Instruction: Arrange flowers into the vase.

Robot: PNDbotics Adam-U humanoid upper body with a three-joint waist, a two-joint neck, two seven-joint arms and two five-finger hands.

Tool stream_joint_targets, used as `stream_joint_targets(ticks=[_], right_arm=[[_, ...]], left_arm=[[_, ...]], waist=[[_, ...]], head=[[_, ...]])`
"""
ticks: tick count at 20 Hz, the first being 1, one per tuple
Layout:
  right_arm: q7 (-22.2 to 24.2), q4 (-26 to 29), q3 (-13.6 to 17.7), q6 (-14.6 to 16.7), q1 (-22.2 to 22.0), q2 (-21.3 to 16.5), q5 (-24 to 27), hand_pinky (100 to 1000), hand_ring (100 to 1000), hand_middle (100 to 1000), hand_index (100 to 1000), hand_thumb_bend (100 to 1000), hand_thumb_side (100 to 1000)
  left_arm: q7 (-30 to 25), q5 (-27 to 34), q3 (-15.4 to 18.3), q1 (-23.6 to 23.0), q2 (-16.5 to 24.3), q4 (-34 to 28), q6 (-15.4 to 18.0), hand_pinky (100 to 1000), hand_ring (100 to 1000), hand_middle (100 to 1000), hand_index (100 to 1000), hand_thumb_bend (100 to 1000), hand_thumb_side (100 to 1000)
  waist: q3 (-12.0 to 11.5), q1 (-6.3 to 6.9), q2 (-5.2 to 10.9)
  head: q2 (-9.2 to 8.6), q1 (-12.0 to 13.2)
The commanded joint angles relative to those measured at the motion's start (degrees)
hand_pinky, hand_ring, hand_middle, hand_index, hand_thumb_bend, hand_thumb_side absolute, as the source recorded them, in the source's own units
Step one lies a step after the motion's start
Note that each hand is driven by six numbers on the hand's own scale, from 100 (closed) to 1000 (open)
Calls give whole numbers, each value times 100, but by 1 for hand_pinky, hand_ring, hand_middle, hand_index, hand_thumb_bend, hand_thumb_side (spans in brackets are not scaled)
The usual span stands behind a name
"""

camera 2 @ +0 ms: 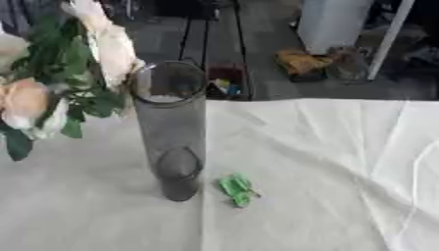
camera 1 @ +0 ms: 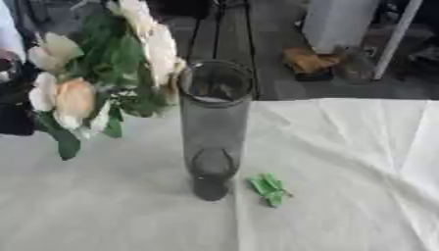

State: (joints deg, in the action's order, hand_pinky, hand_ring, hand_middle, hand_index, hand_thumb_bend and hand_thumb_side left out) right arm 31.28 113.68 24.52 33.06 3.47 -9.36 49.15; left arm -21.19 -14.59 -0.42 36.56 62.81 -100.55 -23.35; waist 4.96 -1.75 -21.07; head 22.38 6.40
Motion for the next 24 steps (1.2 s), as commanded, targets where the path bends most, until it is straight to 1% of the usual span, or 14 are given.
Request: stream_joint_targets(ticks=[1,3,6,10,16,17,24], right_arm=[[-4,92,48,18,-8,-117,-15,869,712,492,765,100,832],[-7,92,40,24,-10,-133,-4,868,711,493,765,100,832],[-3,92,26,27,-12,-161,24,867,711,493,764,100,832],[8,92,4,5,-13,-207,59,868,711,493,765,100,832],[1,92,-18,-98,-12,-262,81,874,713,493,766,100,845],[-1,92,-18,-112,-13,-269,86,874,712,493,766,100,835],[-21,92,-30,-195,-13,-331,98,876,713,495,766,100,836]], left_arm=[[672,580,183,269,59,-103,-158,100,100,100,196,100,447],[1167,1094,163,462,-33,-124,-187,100,100,100,193,100,497],[1885,1888,105,793,-201,-132,-156,100,100,100,192,100,548],[2617,2704,-1,1216,-398,-108,-45,100,100,100,192,100,598],[3336,3580,-145,1876,-764,64,175,105,100,100,193,100,670],[3438,3718,-172,1971,-817,105,216,108,100,100,194,100,687],[4023,4654,-344,2656,-1296,414,415,133,100,100,197,100,775]], waist=[[3,39,156],[13,49,167],[39,66,185],[82,111,213],[161,191,259],[175,203,267],[275,293,335]], head=[[63,-23],[89,-22],[115,-11],[135,12],[162,58],[167,66],[212,118]])
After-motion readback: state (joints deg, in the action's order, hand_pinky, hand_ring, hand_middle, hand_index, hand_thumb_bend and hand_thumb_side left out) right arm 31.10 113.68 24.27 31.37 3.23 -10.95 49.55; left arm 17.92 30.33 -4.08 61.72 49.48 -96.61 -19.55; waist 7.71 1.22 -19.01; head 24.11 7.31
